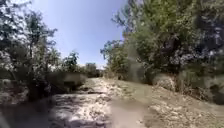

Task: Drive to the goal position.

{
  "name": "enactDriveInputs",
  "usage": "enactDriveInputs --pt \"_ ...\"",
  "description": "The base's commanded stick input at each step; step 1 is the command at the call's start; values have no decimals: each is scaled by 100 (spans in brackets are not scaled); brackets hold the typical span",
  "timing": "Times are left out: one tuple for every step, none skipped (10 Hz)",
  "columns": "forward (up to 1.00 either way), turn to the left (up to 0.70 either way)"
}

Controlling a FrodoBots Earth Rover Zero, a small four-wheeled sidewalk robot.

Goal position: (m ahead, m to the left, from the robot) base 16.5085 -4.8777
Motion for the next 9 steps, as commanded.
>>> enactDriveInputs --pt "45 2" --pt "45 2" --pt "45 2" --pt "45 2" --pt "45 2" --pt "45 2" --pt "45 2" --pt "45 2" --pt "45 2"
